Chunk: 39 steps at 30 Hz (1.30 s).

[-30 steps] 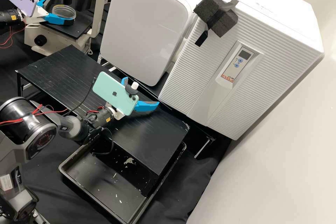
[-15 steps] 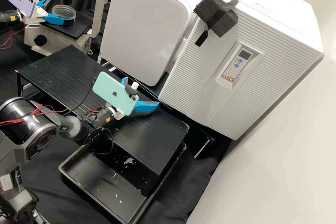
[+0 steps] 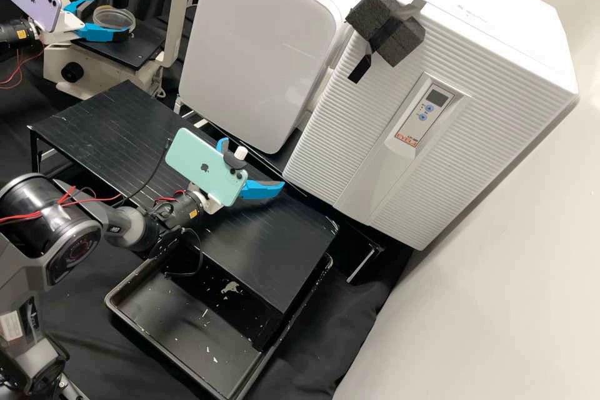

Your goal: Place the petri dish on the bench

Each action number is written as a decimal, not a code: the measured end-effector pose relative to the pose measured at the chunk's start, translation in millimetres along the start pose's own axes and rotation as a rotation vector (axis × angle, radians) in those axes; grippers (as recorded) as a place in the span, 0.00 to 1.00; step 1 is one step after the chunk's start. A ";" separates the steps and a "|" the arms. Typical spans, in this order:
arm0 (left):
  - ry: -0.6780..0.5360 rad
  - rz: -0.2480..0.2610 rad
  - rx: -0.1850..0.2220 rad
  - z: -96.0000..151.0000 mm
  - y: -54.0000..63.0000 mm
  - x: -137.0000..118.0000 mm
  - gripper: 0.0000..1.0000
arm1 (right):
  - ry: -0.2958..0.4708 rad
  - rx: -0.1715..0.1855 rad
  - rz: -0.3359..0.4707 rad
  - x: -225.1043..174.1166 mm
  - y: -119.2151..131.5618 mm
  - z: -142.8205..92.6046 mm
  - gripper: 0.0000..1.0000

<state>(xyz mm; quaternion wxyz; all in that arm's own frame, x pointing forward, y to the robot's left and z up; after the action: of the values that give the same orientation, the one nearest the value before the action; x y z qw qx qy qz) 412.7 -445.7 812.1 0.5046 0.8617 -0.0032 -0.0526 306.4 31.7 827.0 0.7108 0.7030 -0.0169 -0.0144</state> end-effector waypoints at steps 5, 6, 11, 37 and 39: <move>-0.004 0.008 -0.003 -1.8 0.3 -1.1 0.00 | 0.000 0.000 0.000 0.0 0.0 0.0 1.00; -0.002 0.007 -0.004 -2.2 -0.1 -1.6 0.00 | 0.000 0.000 0.000 0.0 0.0 0.0 1.00; 0.000 0.007 -0.006 -2.9 -0.2 -1.8 0.00 | 0.000 0.000 0.000 0.0 0.0 0.0 1.00; -0.078 -0.021 -0.012 8.4 2.5 -42.6 0.00 | 0.000 0.000 0.000 0.0 0.0 0.0 1.00; -0.098 -0.028 -0.011 14.4 3.5 -49.3 0.00 | 0.000 0.000 0.000 0.0 0.0 0.0 1.00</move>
<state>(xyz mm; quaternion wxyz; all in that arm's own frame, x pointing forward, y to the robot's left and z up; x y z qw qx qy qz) 362.5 -457.0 812.5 0.5080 0.8552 -0.0155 -0.1017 306.4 31.7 827.0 0.7108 0.7030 -0.0169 -0.0144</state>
